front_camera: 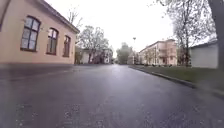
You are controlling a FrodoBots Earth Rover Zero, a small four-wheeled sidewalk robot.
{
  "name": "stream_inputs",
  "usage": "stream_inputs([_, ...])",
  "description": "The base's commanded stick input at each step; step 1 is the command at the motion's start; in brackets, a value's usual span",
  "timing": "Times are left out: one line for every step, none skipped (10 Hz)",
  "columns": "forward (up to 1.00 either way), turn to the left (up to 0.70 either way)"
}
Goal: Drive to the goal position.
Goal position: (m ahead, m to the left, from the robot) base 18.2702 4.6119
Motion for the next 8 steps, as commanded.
stream_inputs([1.0,0.0])
stream_inputs([1.0,0.0])
stream_inputs([1.0,0.0])
stream_inputs([1.0,0.0])
stream_inputs([1.0,0.0])
stream_inputs([1.0,0.0])
stream_inputs([1.0,0.0])
stream_inputs([1.0,0.0])
